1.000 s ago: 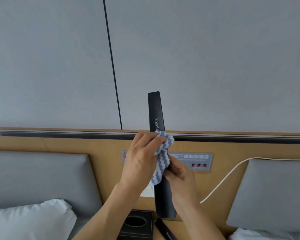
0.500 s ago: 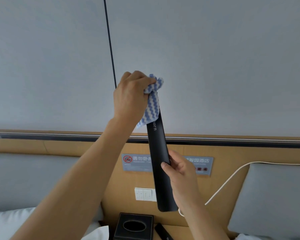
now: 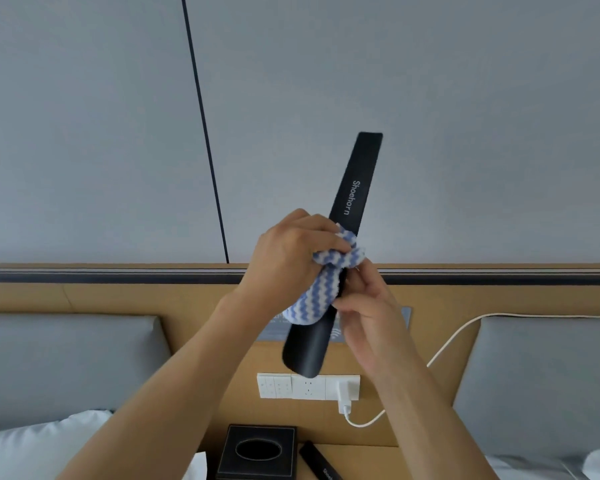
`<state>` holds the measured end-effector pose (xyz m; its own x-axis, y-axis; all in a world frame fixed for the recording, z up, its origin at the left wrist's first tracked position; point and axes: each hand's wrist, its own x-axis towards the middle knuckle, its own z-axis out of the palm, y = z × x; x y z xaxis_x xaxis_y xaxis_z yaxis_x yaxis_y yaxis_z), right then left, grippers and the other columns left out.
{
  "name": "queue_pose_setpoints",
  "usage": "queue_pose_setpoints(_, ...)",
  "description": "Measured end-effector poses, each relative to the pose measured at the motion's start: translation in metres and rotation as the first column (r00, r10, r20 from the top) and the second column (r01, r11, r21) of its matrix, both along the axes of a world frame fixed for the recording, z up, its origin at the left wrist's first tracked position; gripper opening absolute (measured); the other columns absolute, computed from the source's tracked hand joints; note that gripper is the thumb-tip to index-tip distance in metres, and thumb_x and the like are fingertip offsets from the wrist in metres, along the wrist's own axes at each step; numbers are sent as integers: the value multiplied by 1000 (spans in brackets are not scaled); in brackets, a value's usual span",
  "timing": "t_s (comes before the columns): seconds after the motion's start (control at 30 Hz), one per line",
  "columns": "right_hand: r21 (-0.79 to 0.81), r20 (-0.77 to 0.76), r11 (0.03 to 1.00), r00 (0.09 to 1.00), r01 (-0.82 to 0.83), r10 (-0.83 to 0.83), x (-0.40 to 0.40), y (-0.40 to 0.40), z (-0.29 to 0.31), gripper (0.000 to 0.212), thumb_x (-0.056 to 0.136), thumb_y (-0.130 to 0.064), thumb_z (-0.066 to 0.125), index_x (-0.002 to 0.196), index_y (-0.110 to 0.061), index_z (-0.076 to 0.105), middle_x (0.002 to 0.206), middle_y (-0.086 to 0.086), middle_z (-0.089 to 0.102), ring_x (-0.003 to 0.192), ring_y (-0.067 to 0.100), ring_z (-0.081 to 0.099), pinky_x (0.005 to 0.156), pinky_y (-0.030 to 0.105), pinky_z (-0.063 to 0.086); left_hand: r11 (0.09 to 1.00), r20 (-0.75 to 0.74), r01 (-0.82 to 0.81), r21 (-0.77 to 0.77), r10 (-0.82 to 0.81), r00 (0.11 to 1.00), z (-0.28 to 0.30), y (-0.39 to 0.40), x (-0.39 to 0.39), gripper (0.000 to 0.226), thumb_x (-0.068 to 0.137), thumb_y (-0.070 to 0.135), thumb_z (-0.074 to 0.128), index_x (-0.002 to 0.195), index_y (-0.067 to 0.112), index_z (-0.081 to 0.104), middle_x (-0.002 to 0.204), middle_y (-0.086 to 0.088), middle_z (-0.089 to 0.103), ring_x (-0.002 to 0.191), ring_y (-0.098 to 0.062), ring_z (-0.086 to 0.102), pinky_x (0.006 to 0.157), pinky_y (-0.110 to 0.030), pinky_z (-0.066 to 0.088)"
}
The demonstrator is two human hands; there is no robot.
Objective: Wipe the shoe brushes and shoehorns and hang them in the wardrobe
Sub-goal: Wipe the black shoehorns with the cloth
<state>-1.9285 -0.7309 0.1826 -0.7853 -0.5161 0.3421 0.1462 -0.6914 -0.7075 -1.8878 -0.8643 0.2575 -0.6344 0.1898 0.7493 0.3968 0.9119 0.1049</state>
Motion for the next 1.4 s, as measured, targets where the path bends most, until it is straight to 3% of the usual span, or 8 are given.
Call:
queue_pose_setpoints(0.07,-28,36,995,995,-91,92,-1,5,-1,65,77,19,41,133,-10,56,127,17,63,113,26,58,98,36,44,1000,57,8,-18,-7,998,-1,-6,2,39,71,-11,68,94,18,81,108,4,74,92,-25,61,69,-43,55)
queue_pose_setpoints(0.17,-36,94,986,981,-165,168,-2,12,-2,45,90,-6,55,134,-10,56,132,18,63,123,33,60,105,46,48,996,140,30,-80,-19,990,-7,-7,9,40,74,-6,63,96,23,80,115,11,71,101,-22,57,74,-43,55)
queue_pose_setpoints(0.3,2,219,997,973,-72,70,-9,15,-2,48,93,-29,59,137,-9,55,126,16,67,110,30,68,86,42,58,989,184,84,-121,-60,981,-23,0,21,25,82,15,64,101,24,77,125,14,66,108,-20,53,81,-40,52)
queue_pose_setpoints(0.53,-46,366,988,922,150,-123,-12,7,-12,27,102,-23,51,124,-11,60,111,15,74,97,29,74,73,39,62,997,45,-63,-49,65,997,-49,16,30,30,81,-9,70,96,14,80,116,1,72,103,-28,61,74,-41,56)
queue_pose_setpoints(0.67,-95,331,975,930,203,-162,-15,14,-13,23,103,-21,48,122,-13,59,117,15,72,107,35,70,83,52,60,986,14,-161,37,161,987,-58,-4,38,26,79,-10,74,93,11,80,108,-4,72,98,-27,64,70,-38,56)
queue_pose_setpoints(0.9,-106,351,974,924,200,-151,-10,16,-24,23,103,-20,49,122,-16,60,121,13,71,111,36,68,83,55,59,943,49,-289,165,285,957,-72,-41,54,26,78,-17,70,83,7,78,97,-6,67,93,-23,61,74,-29,47)
queue_pose_setpoints(1.13,-100,374,978,918,181,-132,-3,8,-35,23,101,-21,52,122,-20,61,122,11,71,110,34,69,86,56,58,860,86,-455,231,448,890,-79,-37,58,29,73,-20,66,80,7,74,92,-4,65,82,-25,56,63,-32,45)
queue_pose_setpoints(1.4,-60,366,981,918,186,-152,3,5,-31,23,100,-22,53,120,-20,62,118,11,73,108,33,70,86,56,58,870,88,-424,250,416,905,-81,-15,54,28,75,-17,66,80,9,75,90,-3,67,76,-25,59,58,-39,51)
